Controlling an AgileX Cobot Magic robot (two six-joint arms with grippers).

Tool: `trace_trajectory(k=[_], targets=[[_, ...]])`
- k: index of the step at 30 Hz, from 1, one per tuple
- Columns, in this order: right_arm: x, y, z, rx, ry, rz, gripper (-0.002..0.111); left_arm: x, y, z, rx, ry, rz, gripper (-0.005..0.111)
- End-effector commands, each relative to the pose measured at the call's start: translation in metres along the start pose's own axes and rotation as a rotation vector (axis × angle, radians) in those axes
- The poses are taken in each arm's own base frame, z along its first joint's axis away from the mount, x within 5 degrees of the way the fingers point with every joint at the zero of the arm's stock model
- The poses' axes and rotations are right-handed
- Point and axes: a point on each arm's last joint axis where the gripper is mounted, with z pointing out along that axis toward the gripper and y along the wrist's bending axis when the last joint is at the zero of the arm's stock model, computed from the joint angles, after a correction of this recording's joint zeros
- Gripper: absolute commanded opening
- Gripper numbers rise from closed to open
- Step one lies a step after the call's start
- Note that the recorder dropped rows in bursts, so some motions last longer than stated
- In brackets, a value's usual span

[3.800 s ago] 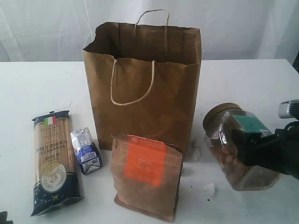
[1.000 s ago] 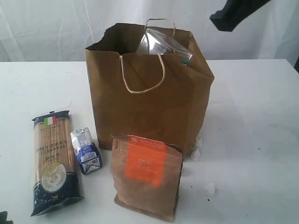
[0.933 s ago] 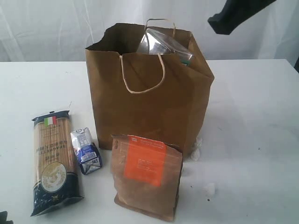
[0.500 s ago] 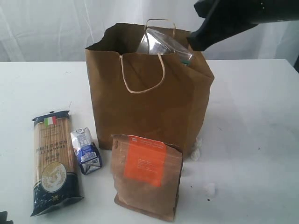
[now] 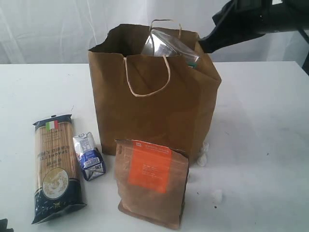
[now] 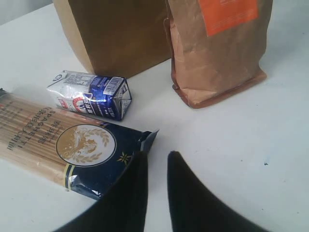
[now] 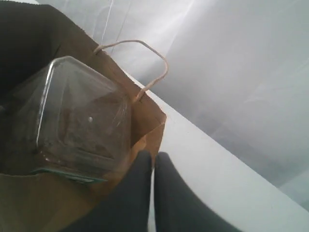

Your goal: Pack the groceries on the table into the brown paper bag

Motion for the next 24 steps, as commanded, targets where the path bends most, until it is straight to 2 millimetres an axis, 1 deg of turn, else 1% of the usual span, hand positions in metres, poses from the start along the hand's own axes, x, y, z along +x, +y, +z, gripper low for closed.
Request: trace_trajectory(k=[1, 5, 10, 13, 24], targets=[[0.007, -0.005, 0.009, 0.009, 0.025, 0.144, 0.000, 0.001, -0.001, 0.000, 0.008, 0.002, 0.000, 0.021], [0.014, -0.006, 0.015, 0.003, 0.074, 0.182, 0.000, 0.001, -0.001, 0.000, 0.008, 0.002, 0.000, 0.021], [0.016, -0.002, 0.018, -0.027, 0.087, 0.259, 0.000, 0.001, -0.001, 0.000, 0.008, 0.002, 0.000, 0.021], [0.019, 0.000, 0.024, -0.040, 0.109, 0.278, 0.000, 0.001, -0.001, 0.000, 0.008, 0.002, 0.000, 0.021], [0.032, 0.006, 0.050, -0.054, 0.152, 0.280, 0.000, 0.001, -0.001, 0.000, 0.008, 0.002, 0.000, 0.021]])
